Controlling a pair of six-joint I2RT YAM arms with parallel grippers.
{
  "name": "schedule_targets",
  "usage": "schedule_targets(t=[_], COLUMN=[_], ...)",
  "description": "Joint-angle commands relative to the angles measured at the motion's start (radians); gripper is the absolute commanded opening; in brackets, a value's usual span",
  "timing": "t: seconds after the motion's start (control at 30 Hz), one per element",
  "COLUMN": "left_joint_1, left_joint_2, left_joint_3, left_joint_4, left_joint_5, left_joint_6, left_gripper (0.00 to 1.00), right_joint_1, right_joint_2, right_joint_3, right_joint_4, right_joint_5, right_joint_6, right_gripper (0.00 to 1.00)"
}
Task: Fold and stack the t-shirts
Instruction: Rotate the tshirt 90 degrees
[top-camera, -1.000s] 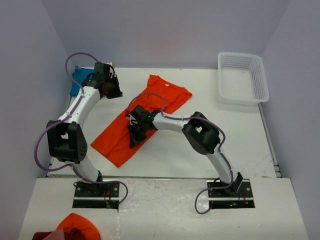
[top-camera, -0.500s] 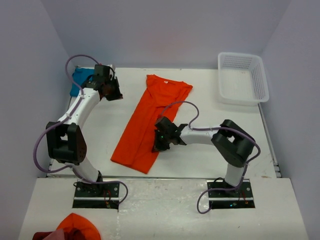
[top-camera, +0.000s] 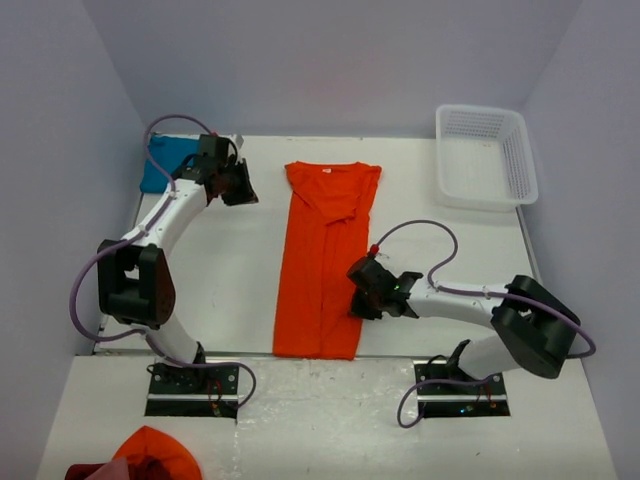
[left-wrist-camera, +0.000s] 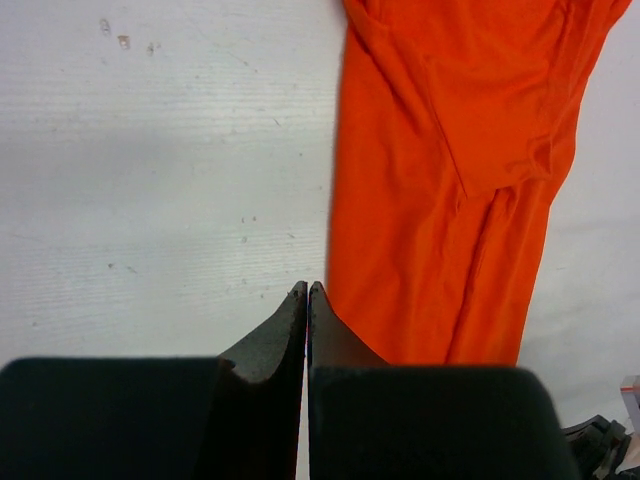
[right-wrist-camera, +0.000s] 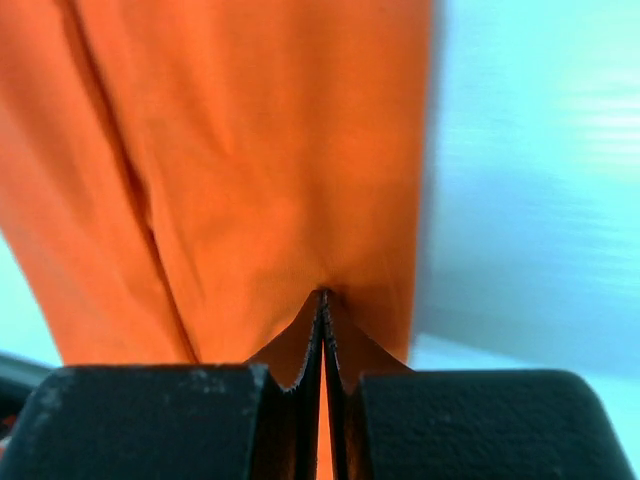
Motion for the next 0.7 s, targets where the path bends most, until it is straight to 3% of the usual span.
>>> schedule_targets(t=[0.0, 0.1, 0.23, 0.33, 0.5, 0.67], left_joint_1=[-0.058, -0.123, -0.179, -0.2, -0.225, -0.225], left_joint_2=[0.009, 0.027, 0.075, 0.098, 0.038, -0.074], left_joint_3=[-0.03, -0.042, -0.031, -0.025, -0.112, -0.278], left_joint_4=[0.07, 0.093, 0.111, 0.116, 0.111, 0.106], left_joint_5=[0.022, -0.001, -0.006, 0.008, -0.05, -0.148], left_joint_6=[-0.015, -0.028, -0.045, -0.042, -0.042, -0.089], left_gripper=[0.0, 0.0, 0.0, 0.0, 0.01, 0.06], right_joint_1=[0.015, 0.062, 0.076, 0.075, 0.075, 0.075], right_joint_2=[-0.053, -0.147, -0.231, -0.255, -0.325, -0.44], right_joint_3=[0.02, 0.059, 0.16, 0.243, 0.208, 0.034], right_joint_4=[-0.305, -0.353, -0.373, -0.462, -0.471, -0.412], right_joint_5=[0.184, 0.228, 0.254, 0.297, 0.239, 0.184], right_joint_6=[-0.029, -0.051, -0.193, -0.22, -0.206, -0.123], right_gripper=[0.0, 0.05, 0.38, 0.48, 0.54, 0.54])
